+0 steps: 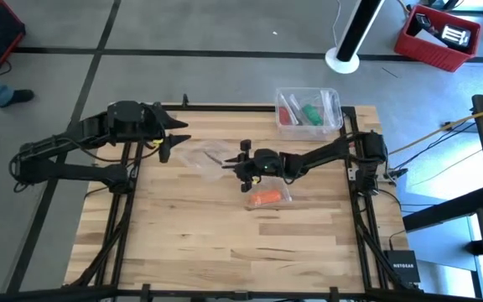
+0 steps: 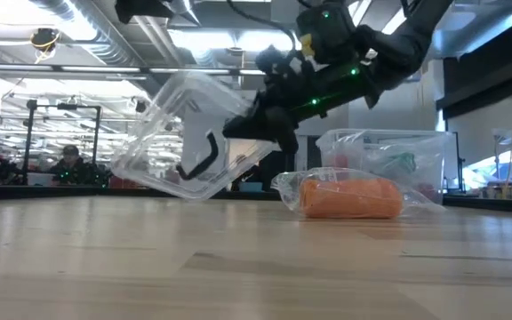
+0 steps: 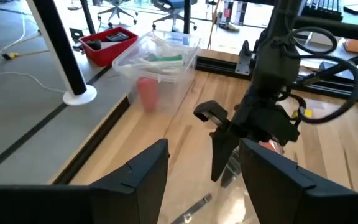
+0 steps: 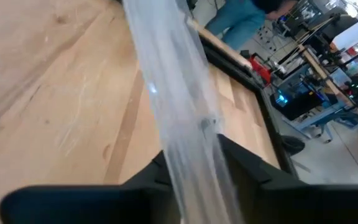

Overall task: Roll bandage
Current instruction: Open the transparent bin, then put the zip bag into the transparent bin

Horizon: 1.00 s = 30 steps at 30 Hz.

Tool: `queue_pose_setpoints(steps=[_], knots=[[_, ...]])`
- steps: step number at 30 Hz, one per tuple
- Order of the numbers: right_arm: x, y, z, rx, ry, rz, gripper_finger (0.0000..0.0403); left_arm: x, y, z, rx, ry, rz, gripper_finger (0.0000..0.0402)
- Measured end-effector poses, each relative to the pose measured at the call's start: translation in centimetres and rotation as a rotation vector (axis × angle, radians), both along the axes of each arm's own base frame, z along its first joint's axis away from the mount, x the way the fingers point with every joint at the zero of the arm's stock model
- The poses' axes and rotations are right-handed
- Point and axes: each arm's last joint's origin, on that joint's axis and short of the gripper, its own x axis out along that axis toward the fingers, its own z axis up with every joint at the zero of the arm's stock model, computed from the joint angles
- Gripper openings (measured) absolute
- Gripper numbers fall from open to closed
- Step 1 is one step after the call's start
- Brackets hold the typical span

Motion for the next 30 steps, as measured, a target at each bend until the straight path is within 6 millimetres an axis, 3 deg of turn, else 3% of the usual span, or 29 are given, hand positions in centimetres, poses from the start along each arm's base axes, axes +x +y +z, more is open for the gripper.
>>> queue_pose_setpoints(steps=[6, 12, 15, 20, 24, 30], knots=[[0.0, 0.2, -0.6, 0.075, 0.01, -0.016, 0.0148, 0.5, 0.1, -0.3, -0.027, 0.011, 0.004, 0.0187], [1.4, 0.4, 1.0, 0.469, 0.022, -0.039, 0.022, 1.5, -0.2, -1.0, -0.063, 0.058, -0.072, 0.0187], [2.4, 0.7, 2.2, 0.652, 0.135, -0.003, 0.0248, 2.1, -0.3, -1.6, -0.076, 0.107, -0.084, 0.0187], [2.6, 0.8, 3.7, 0.684, 0.387, -0.084, 0.0276, 3.1, -0.4, -2.5, -0.093, 0.17, -0.098, 0.0187], [1.2, 1.9, 6.2, 0.677, 0.575, -0.127, 0.028, 4.0, -0.4, -3.2, -0.095, 0.208, -0.113, 0.0187], [-4.2, 4.6, 9.1, 0.567, 0.716, -0.221, 0.028, 5.5, -0.4, -6.2, -0.099, 0.199, -0.127, 0.0187]])
